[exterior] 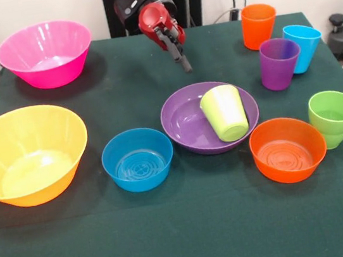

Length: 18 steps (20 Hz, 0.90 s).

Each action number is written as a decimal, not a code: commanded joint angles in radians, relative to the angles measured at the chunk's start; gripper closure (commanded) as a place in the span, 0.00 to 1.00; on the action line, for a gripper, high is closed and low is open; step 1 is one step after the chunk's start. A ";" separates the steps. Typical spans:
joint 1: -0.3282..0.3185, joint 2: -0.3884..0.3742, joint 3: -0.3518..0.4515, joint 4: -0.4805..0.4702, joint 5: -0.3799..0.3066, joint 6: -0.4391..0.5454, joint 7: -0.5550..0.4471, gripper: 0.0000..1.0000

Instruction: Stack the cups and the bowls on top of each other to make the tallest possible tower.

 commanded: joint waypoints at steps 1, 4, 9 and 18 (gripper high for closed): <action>0.037 0.017 0.059 -0.146 0.027 0.188 0.058 0.00; 0.040 0.027 0.048 -0.174 -0.011 0.165 0.060 0.00; 0.046 0.026 0.014 -0.213 -0.069 0.172 0.078 0.00; 0.031 0.023 -0.019 -0.257 -0.158 0.140 0.102 0.00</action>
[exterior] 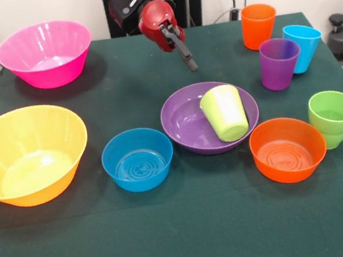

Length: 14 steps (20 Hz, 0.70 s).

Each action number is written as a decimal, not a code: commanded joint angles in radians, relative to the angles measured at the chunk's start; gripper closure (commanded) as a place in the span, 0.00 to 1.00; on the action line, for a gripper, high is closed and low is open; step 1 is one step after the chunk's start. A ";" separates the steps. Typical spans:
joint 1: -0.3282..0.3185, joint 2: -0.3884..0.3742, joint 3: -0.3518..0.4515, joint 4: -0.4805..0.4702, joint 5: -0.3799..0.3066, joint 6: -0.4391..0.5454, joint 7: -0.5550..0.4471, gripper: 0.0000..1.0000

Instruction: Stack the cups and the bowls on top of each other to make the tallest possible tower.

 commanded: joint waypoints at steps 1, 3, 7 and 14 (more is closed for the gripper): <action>-0.002 0.022 0.059 -0.152 -0.075 0.136 0.104 0.00; -0.005 0.017 0.059 -0.156 -0.087 0.132 0.111 0.00; -0.011 0.016 0.059 -0.167 -0.100 0.129 0.116 0.00; -0.018 0.005 0.053 -0.157 -0.105 0.127 0.119 0.00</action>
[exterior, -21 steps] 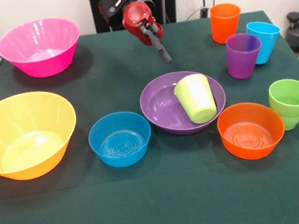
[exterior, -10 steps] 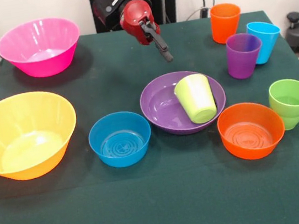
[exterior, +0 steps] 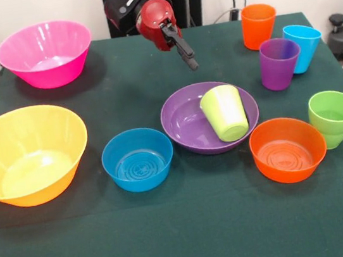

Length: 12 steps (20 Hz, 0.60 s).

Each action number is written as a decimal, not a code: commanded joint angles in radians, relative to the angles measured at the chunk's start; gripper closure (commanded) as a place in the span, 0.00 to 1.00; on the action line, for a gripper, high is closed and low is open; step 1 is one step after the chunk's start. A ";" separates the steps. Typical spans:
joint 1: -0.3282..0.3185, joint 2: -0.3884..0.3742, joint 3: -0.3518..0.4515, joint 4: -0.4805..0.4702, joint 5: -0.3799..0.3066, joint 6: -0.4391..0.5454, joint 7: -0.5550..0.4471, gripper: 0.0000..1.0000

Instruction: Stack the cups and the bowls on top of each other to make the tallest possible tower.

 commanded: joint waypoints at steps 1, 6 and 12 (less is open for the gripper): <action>-0.017 0.004 0.081 -0.112 -0.042 0.127 0.118 0.00; -0.017 0.006 0.082 -0.105 -0.038 0.123 0.109 0.00; -0.014 0.002 0.084 -0.103 -0.037 0.125 0.112 0.00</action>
